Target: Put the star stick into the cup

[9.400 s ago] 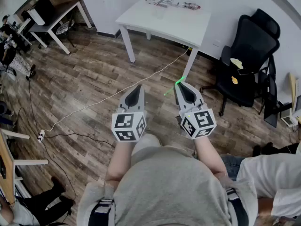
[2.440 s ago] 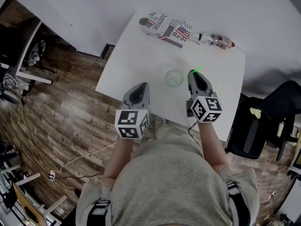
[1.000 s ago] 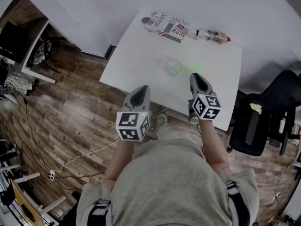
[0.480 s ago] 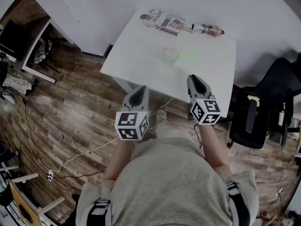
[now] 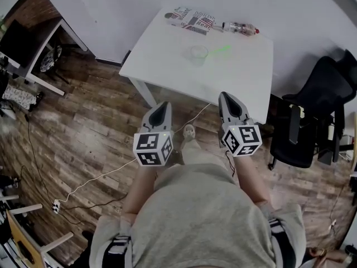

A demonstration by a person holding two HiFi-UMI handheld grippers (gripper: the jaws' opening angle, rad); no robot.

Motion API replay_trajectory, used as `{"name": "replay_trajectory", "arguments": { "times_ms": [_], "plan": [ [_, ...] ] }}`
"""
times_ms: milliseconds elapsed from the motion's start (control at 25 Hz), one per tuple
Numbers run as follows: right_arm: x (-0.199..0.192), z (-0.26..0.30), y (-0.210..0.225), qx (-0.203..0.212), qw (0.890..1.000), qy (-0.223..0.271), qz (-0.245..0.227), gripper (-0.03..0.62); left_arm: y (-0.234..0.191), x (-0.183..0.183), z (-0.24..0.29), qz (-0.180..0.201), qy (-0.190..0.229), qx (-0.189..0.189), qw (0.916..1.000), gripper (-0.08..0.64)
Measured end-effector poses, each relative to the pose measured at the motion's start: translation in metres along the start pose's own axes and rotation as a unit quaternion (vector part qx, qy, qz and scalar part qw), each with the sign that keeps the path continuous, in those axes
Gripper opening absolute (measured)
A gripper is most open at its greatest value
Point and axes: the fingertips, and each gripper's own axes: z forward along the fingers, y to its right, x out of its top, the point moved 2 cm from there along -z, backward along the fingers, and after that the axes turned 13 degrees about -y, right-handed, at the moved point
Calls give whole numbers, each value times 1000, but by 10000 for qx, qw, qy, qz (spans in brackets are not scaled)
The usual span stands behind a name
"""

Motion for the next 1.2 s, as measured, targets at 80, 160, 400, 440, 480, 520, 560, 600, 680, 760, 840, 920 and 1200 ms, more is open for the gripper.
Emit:
{"name": "replay_trajectory", "arguments": {
  "times_ms": [80, 160, 400, 440, 480, 520, 560, 600, 680, 760, 840, 920, 1200],
  "plan": [
    [-3, -15, -10, 20, 10000, 21, -25, -2, 4, -6, -12, -7, 31, 6, 10000, 9],
    [-5, -29, -20, 58, 10000, 54, -47, -2, 8, -12, -23, -6, 69, 7, 10000, 10],
    [-11, -63, -46, 195, 9997, 54, -119, -3, 23, -19, -50, 19, 185, -25, 9998, 9],
    [-12, -68, -50, 217, 9997, 59, -120, -3, 26, -20, -55, 25, 211, -28, 9998, 9],
    [-13, -73, -53, 239, 9996, 64, -121, -3, 28, -21, -60, 28, 239, -26, 9997, 9],
    [-13, -78, -57, 263, 9996, 68, -126, -3, 30, -23, -64, 28, 266, -20, 9996, 9],
    [-14, -82, -60, 290, 9995, 70, -136, -3, 32, -24, -68, 29, 292, -12, 9996, 9],
    [-15, -86, -64, 318, 9994, 71, -152, -3, 33, -25, -72, 26, 314, -3, 9995, 9],
    [-16, -91, -69, 362, 9991, 76, -205, -3, 33, -28, -78, -2, 340, 19, 9994, 9],
    [-16, -92, -72, 391, 9989, 85, -246, -3, 33, -30, -79, -41, 345, 31, 9994, 9],
    [-14, -92, -71, 414, 9988, 115, -244, -3, 34, -30, -78, -40, 347, 28, 9994, 9],
    [-12, -92, -70, 436, 9987, 138, -230, -3, 37, -29, -78, -16, 359, 28, 9994, 9],
    [-5, -86, -70, 522, 9982, 102, -284, -3, 38, -25, -75, 37, 357, 25, 9994, 9]
  ]
}}
